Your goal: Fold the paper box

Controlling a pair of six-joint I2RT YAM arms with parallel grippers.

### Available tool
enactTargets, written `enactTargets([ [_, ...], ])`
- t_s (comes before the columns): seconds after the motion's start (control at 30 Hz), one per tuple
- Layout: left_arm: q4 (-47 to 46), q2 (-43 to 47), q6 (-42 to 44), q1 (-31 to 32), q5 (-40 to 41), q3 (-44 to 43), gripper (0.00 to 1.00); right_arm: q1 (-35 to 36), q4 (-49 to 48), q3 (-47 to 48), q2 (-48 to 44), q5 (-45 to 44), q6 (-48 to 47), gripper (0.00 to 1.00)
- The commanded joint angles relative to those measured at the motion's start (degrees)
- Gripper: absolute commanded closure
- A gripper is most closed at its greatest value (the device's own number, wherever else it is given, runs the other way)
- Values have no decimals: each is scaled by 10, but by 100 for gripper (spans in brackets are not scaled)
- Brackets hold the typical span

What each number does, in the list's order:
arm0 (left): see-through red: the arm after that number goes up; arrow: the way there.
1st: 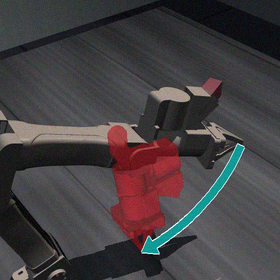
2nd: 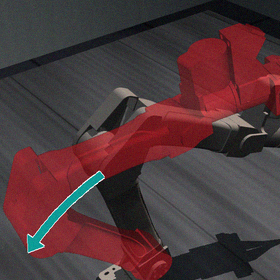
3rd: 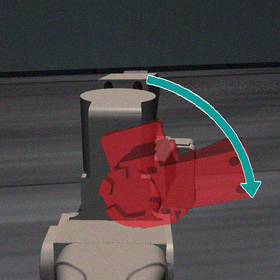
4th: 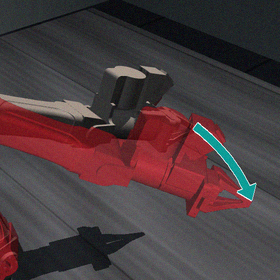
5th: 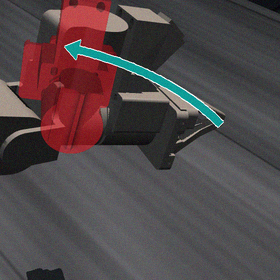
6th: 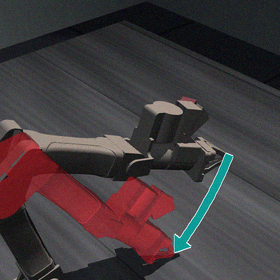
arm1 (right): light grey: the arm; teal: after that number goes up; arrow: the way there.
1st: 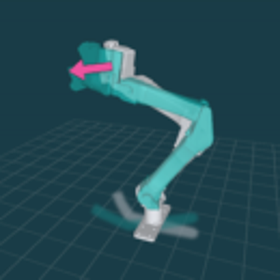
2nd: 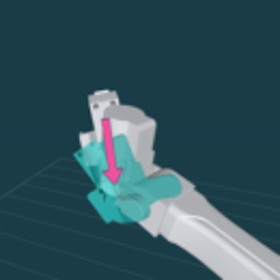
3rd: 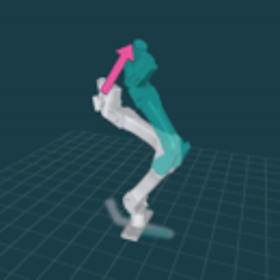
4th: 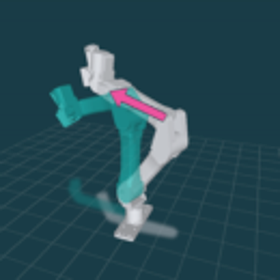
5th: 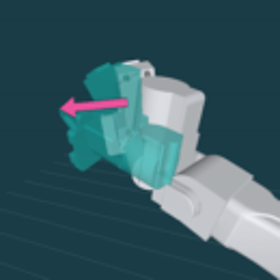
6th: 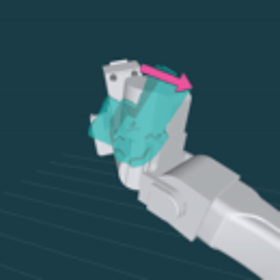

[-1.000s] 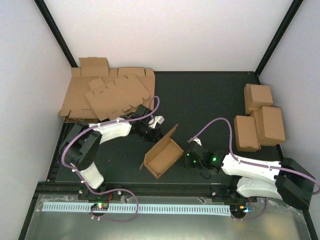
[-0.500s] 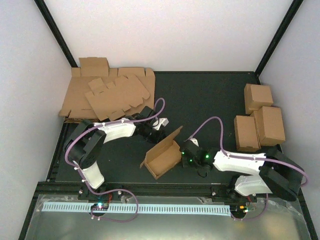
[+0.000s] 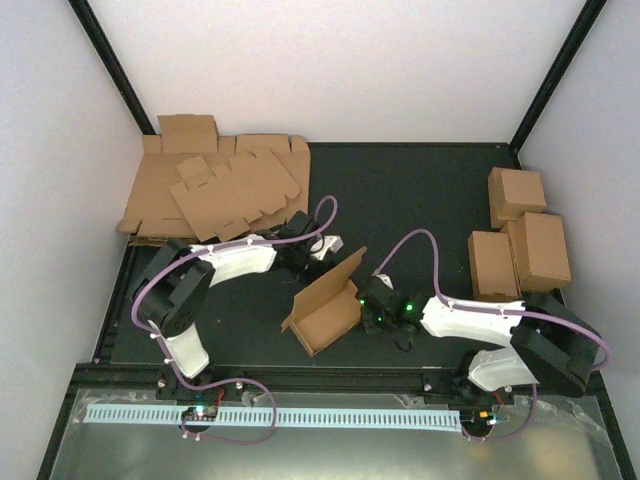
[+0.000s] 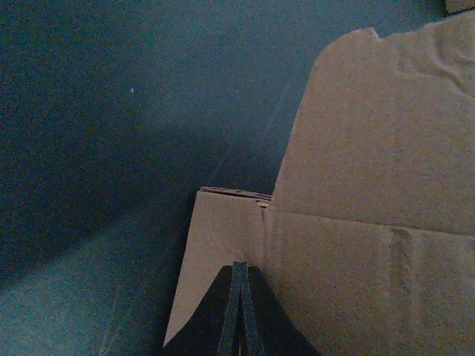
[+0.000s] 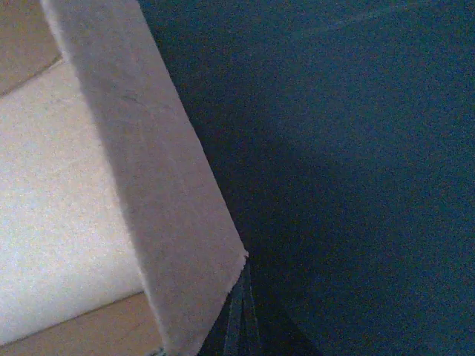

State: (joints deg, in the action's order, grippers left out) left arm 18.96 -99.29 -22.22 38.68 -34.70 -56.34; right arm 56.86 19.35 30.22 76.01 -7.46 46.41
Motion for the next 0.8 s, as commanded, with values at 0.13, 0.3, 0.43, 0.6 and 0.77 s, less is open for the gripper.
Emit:
enactTargets([
  [0.13,57,-28,78,33,-45,-49,96,-3,-49,36,-3,-3,-105,98],
  [0.3,49,-12,65,16,6,-46,90,-8,-30,25,-13,-2,-114,98],
  [0.43,18,32,21,14,66,-31,83,-26,-23,21,-12,-7,-107,98],
  [0.6,-82,86,-75,14,70,45,82,-82,-62,31,7,40,-135,98],
  [0.77,-113,147,-137,13,147,109,71,-108,-71,84,48,49,-178,98],
])
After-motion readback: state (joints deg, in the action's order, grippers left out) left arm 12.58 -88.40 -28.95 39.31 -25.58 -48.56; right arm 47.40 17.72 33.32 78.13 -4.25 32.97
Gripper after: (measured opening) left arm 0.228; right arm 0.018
